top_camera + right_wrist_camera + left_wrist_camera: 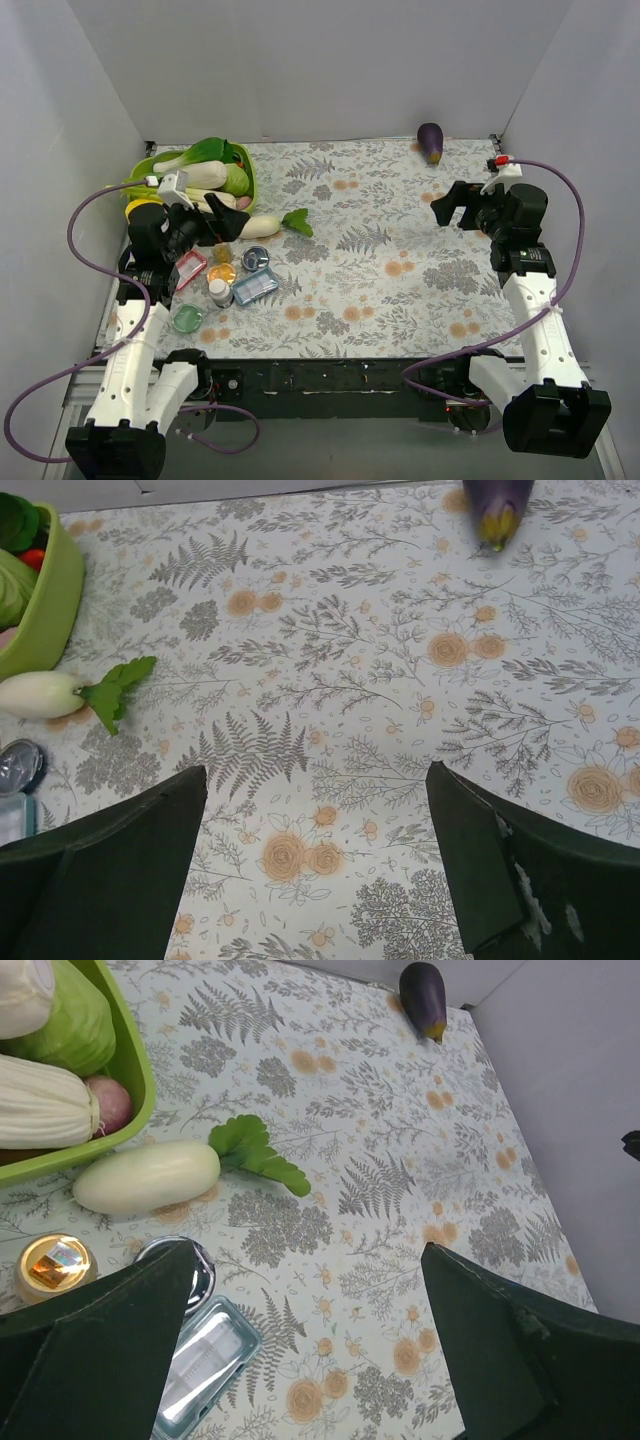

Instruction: Sort the pills into containers

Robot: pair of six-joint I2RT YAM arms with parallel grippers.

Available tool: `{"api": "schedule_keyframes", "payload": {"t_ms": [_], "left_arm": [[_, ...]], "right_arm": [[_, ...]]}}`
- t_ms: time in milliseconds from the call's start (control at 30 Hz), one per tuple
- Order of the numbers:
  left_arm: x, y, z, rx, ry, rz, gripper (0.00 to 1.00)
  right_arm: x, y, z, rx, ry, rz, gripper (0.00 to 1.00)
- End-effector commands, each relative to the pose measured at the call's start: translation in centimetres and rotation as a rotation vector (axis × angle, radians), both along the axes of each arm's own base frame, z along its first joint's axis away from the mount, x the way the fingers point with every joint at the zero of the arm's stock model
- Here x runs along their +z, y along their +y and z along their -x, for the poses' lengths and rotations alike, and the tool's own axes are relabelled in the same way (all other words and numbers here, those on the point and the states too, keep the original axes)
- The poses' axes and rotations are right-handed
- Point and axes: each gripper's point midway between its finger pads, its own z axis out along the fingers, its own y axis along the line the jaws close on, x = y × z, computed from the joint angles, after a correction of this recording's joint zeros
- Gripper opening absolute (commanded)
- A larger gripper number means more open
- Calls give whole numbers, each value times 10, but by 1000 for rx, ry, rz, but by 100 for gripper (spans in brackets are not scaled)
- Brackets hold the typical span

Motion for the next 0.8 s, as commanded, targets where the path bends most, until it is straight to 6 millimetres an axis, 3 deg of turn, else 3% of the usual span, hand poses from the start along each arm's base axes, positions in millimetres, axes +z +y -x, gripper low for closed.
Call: {"api": "schedule_keyframes", "payload": {"t_ms": [0,33,67,200,333,433,467,533,767], "left_arm": [[2,-10,11,-80,23,-2,98],[-2,-14,13,-112,42,8,98],[-7,-16,11,-123,65,13,98],[-19,-22,13,-154,136,18,98],[-26,-31,14,-161,176,-24,98],[-40,-46,16,-171,237,-95,98],[-38,-61,21,-208,240,-122,98],[-58,-63,21,-180,315,-205,98],[-97,-86,36,-209,459,-453,98]], "right_arm": [[20,20,2,171,-99,45,98],[18,27,4,231,-111,69,98],[20,46,17,380,-138,67,98],[11,83,57,774,-253,163,98],[-6,95,74,887,-270,163,98],[-12,102,88,962,-289,127,98],[-13,103,90,977,-297,118,98],[-22,104,93,983,-297,119,98],[-45,107,105,1040,-309,105,98]]}}
